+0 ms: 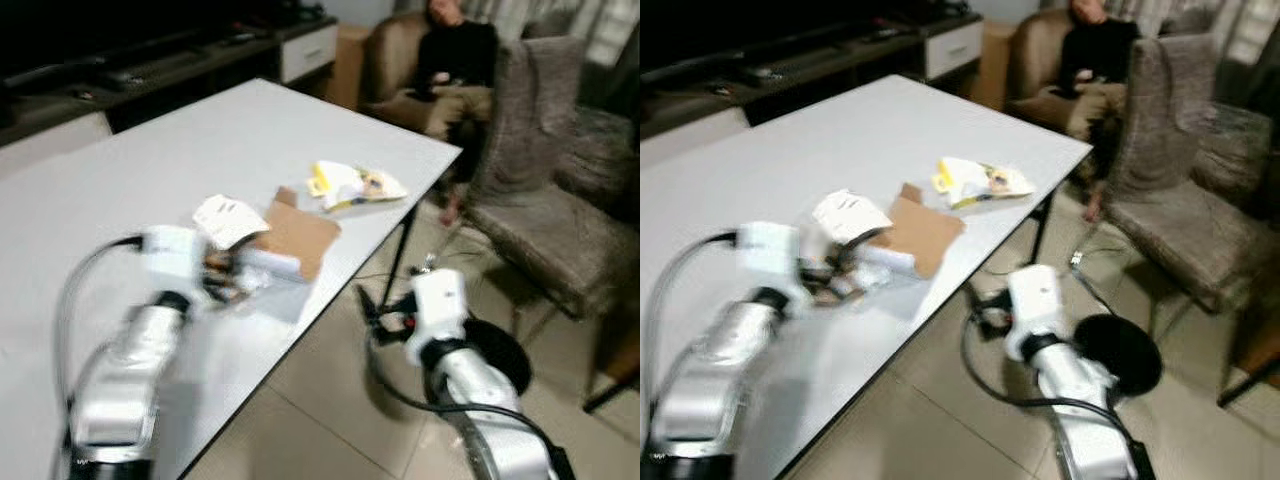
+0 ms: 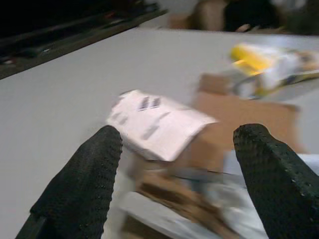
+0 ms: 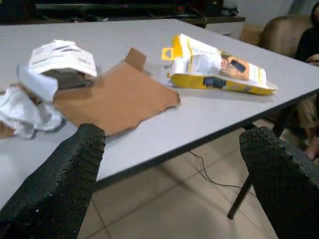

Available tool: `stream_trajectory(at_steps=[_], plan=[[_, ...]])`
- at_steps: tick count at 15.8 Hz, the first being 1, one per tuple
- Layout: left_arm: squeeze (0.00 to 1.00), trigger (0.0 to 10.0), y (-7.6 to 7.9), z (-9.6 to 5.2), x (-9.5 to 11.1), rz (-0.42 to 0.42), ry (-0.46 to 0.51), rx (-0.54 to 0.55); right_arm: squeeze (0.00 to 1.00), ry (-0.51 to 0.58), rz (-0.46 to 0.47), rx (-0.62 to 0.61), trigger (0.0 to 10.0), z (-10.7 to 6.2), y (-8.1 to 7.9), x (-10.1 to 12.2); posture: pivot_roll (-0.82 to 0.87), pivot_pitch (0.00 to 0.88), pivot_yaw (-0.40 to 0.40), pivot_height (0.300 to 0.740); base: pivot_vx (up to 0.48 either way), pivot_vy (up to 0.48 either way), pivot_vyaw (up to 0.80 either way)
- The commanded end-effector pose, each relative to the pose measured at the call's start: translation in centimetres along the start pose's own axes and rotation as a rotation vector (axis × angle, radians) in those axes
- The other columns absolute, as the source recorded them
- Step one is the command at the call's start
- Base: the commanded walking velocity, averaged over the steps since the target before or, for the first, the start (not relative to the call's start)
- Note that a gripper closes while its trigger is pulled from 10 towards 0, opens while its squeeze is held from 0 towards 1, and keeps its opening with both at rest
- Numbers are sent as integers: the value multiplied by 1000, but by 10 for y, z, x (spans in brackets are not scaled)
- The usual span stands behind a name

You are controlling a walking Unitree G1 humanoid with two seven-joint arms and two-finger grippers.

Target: Picking trash to rubbish bin

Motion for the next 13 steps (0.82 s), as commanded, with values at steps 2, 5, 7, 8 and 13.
stream_trajectory(at_steps=[2, 5, 7, 8, 13], plan=[[361, 10000, 0, 4, -3, -59, -18, 22, 0, -15, -14, -28, 10000, -4, 9, -3, -14, 0, -5, 740, 0, 0, 0], [1000, 10000, -8, 9, -23, -91, -151, 62, 0, -21, -17, 3, 10000, -2, 2, -4, -9, 0, 2, 740, 0, 0, 0], [1000, 10000, -20, 13, -26, -75, -170, 121, 0, -10, -16, 79, 10000, -5, -11, -1, -11, 0, 8, 740, 0, 0, 0], [1000, 10000, -25, 17, -26, -79, -172, 146, 0, 14, -5, 131, 10000, -8, -19, 3, -12, 0, 10, 740, 0, 0, 0], [1000, 10000, -10, 31, -34, -230, -200, 58, 0, 45, 8, 332, 10000, -20, -43, 14, -17, 0, 13, 740, 0, 0, 0]])
Point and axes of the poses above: a point about 5 cm out from each wrist's last joint towards the gripper, its own z axis pointing out of the wrist towards the gripper, its own x axis along the axis of the wrist's last joint, y = z × x, the point moved 5 cm from there along z, pointing out of the wrist towards the gripper, and after that the axes turned 12 degrees about -z, right-handed, at the moved point
